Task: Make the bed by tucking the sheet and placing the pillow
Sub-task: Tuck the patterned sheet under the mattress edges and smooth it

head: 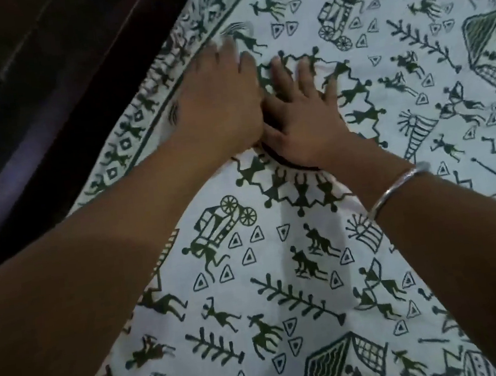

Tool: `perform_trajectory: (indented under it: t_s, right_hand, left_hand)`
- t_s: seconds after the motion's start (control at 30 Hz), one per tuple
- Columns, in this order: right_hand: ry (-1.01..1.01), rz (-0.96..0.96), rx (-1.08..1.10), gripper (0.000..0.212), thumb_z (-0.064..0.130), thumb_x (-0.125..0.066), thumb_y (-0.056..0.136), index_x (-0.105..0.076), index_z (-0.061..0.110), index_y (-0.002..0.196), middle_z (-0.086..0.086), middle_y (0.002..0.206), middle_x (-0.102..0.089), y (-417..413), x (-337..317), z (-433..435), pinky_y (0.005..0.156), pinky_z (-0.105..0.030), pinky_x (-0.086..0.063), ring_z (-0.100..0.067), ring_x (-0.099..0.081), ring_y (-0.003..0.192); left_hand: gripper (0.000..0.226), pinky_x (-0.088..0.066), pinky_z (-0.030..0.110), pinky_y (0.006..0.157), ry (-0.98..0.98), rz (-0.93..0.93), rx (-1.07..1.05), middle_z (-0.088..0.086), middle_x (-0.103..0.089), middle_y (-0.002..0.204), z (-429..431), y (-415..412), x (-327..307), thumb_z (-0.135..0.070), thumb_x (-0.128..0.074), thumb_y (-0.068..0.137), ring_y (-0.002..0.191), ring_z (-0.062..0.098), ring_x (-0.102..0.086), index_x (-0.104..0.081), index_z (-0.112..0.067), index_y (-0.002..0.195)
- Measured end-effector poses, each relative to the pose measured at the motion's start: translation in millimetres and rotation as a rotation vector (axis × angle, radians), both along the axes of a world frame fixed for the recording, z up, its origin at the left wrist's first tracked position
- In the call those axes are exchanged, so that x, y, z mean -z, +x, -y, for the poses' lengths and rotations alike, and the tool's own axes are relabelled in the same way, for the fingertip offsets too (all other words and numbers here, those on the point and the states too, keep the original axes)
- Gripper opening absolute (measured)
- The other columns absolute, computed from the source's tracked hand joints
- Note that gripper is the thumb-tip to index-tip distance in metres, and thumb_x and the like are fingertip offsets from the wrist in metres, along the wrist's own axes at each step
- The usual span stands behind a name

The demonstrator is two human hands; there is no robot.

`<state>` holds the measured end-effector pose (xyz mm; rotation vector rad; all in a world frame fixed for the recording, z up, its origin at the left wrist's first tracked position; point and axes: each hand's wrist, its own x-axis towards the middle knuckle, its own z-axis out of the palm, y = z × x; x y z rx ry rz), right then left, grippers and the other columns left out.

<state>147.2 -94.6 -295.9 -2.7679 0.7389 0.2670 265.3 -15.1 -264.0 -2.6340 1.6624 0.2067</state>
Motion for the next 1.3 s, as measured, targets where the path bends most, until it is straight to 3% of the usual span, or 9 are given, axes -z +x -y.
perform_trajectory:
  t_s: [0.13,0.27,0.4,0.57,0.8,1.0,1.1,1.17,1.3]
  right_hand:
    - [-0.097,0.102,0.266,0.067,0.057,-0.032,0.093,-0.016,0.027,0.151,-0.012,0.159,-0.006,-36.5,0.4,23.7,0.112,-0.057,0.005,-0.034,0.002,0.145]
    - [-0.093,-0.015,0.417,0.072,0.063,-0.025,0.092,-0.006,0.027,0.152,-0.015,0.159,0.002,-66.1,4.8,41.2,0.112,-0.056,0.003,-0.041,0.005,0.143]
    - [-0.042,0.001,0.300,0.077,0.067,-0.023,0.087,-0.002,0.031,0.151,-0.009,0.160,0.003,-77.3,3.3,53.9,0.114,-0.054,0.001,-0.037,0.006,0.145]
    - [0.023,-0.073,0.403,0.091,0.079,-0.012,0.078,0.010,0.029,0.150,-0.005,0.158,0.018,-102.6,5.2,68.5,0.111,-0.048,0.014,-0.030,0.020,0.143]
    - [-0.006,-0.103,0.547,0.081,0.080,-0.005,0.078,0.009,0.041,0.147,0.003,0.159,0.014,-143.3,3.5,93.1,0.112,-0.052,0.012,-0.031,0.019,0.143]
    - [-0.180,-0.168,0.541,0.087,0.075,0.003,0.081,0.010,0.023,0.150,-0.013,0.157,0.013,-108.5,-0.4,109.2,0.109,-0.055,0.015,-0.034,0.016,0.143]
    - [-0.070,-0.127,0.355,0.085,0.072,-0.006,0.084,0.015,0.021,0.149,-0.010,0.157,0.018,-80.6,0.1,119.3,0.112,-0.050,0.012,-0.030,0.019,0.143]
    - [-0.041,-0.123,0.403,0.086,0.073,-0.008,0.085,0.014,0.021,0.149,-0.009,0.157,0.017,-68.7,-0.2,131.5,0.113,-0.050,0.011,-0.030,0.019,0.143]
    - [-0.097,-0.063,0.496,0.082,0.066,-0.014,0.091,0.009,0.015,0.150,-0.015,0.157,0.014,-35.5,-4.5,156.0,0.114,-0.049,0.007,-0.035,0.015,0.144]
  left_hand:
    - [0.062,-0.004,0.051,0.116,0.036,-0.055,0.243,0.007,-0.004,0.159,29.6,-1.0,9.2,-0.046,-0.029,0.098,0.145,0.034,-0.002,-0.012,-0.018,0.150]
    - [0.078,-0.001,0.058,0.112,0.082,0.033,0.194,0.010,-0.001,0.159,58.7,2.5,18.5,-0.064,-0.025,0.091,0.143,0.042,0.001,-0.007,-0.017,0.151]
    - [0.068,-0.004,0.059,0.112,0.027,0.025,0.508,0.006,-0.001,0.159,83.8,-24.8,20.1,-0.049,-0.026,0.096,0.145,0.033,0.000,0.000,-0.017,0.151]
    - [0.070,-0.007,0.053,0.115,0.063,-0.019,0.740,0.006,0.002,0.159,111.3,-56.9,19.4,-0.039,-0.035,0.098,0.145,0.030,-0.002,0.006,-0.019,0.150]
    - [0.088,0.005,0.061,0.110,0.114,-0.018,0.453,-0.001,0.013,0.158,140.6,-32.4,34.0,-0.075,-0.011,0.082,0.144,0.032,0.011,0.007,-0.023,0.150]
    - [0.084,0.004,0.060,0.111,0.058,0.050,0.593,0.001,0.007,0.159,152.5,-18.9,39.3,-0.071,-0.002,0.082,0.145,0.031,0.009,0.005,-0.023,0.150]
    - [0.086,0.005,0.060,0.110,0.060,0.019,0.358,-0.002,0.010,0.159,163.8,1.6,39.7,-0.074,-0.001,0.081,0.144,0.032,0.009,0.007,-0.023,0.150]
    - [0.087,0.007,0.058,0.110,0.053,0.030,0.241,0.003,0.009,0.159,171.4,18.6,38.5,-0.074,-0.004,0.082,0.144,0.034,0.009,0.005,-0.020,0.150]
    - [0.083,0.005,0.049,0.114,-0.005,0.052,0.456,0.007,0.005,0.159,181.3,31.7,38.1,-0.067,-0.010,0.086,0.145,0.030,0.009,0.002,-0.016,0.150]
